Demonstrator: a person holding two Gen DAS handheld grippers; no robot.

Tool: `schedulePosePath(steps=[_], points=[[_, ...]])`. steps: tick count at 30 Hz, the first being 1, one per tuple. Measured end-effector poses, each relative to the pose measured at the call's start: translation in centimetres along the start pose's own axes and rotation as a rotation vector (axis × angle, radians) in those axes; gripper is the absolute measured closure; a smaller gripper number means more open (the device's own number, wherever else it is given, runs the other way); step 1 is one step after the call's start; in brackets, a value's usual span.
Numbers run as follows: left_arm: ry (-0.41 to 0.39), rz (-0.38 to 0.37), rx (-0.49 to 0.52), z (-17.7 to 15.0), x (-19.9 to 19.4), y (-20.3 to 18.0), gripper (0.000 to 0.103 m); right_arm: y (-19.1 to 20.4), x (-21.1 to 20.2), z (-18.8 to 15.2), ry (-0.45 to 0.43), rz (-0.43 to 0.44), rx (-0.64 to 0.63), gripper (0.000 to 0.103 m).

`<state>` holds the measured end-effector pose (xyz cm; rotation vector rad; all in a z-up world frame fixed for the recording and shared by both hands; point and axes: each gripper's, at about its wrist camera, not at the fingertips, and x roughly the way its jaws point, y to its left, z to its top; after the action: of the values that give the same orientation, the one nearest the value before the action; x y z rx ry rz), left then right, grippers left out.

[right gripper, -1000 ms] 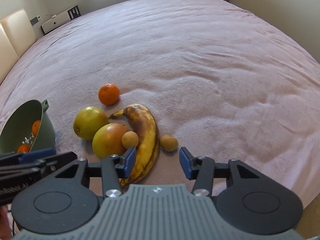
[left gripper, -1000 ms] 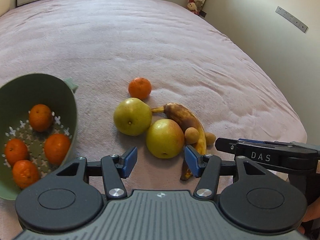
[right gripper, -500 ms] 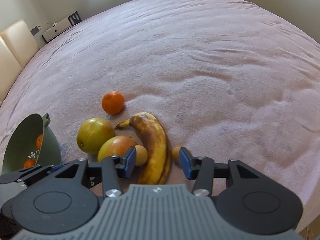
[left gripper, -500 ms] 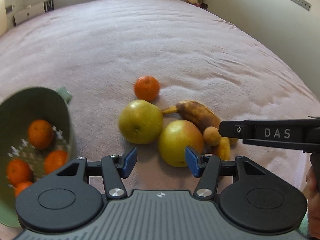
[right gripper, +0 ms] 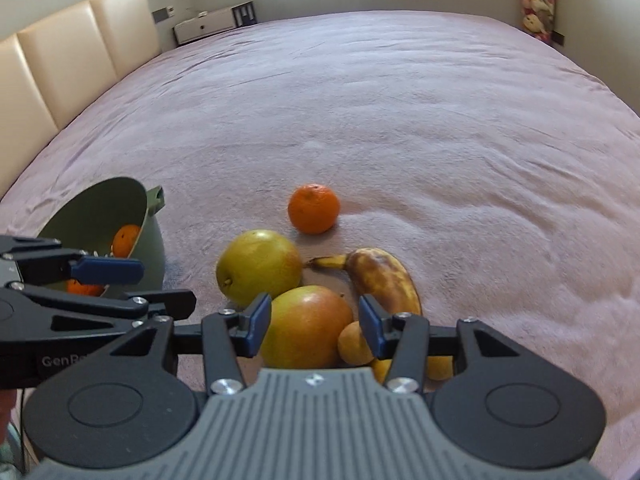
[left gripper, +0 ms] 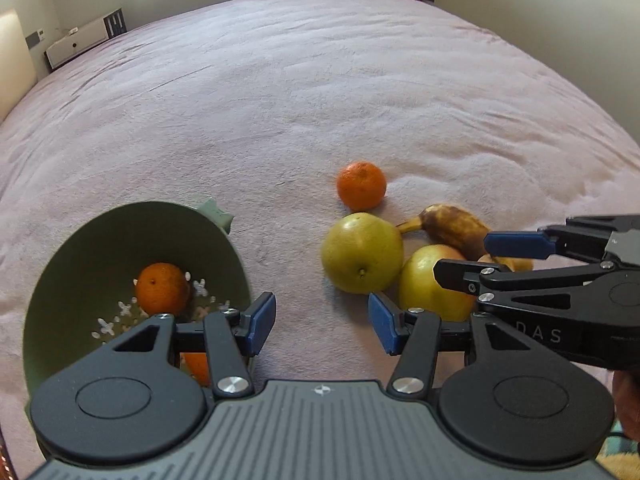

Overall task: Organize fruits
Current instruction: 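Move both grippers from the colander to the pears beside the banana, then grasp a yellow pear with the right gripper while the left gripper grasps another pear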

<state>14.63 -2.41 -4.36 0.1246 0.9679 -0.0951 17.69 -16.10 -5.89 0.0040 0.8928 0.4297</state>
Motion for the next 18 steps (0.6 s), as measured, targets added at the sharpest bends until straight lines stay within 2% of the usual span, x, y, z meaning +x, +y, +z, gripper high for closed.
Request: schedulePosePath(steps=[4, 8, 11, 12, 18], points=[[0.009, -0.021, -0.02, 0.2, -0.2, 0.8, 0.044, 0.5, 0.6, 0.0, 0.014, 0.006, -0.061, 0.048], [-0.004, -0.065, -0.081, 0.4, -0.6, 1.7, 0.044, 1.7, 1.4, -0.2, 0.033, -0.004, -0.146, 0.042], [-0.002, -0.071, -0.084, 0.4, -0.4, 1.8, 0.044, 2.8, 2.2, -0.4, 0.058, -0.006, -0.216, 0.038], [-0.003, -0.07, -0.081, 0.4, -0.4, 1.7, 0.044, 3.2, 2.4, -0.5, 0.063, -0.021, -0.246, 0.036], [-0.006, -0.079, -0.095, 0.3, -0.2, 2.0, 0.044, 4.7, 4.3, -1.1, 0.098, -0.113, -0.392, 0.035]])
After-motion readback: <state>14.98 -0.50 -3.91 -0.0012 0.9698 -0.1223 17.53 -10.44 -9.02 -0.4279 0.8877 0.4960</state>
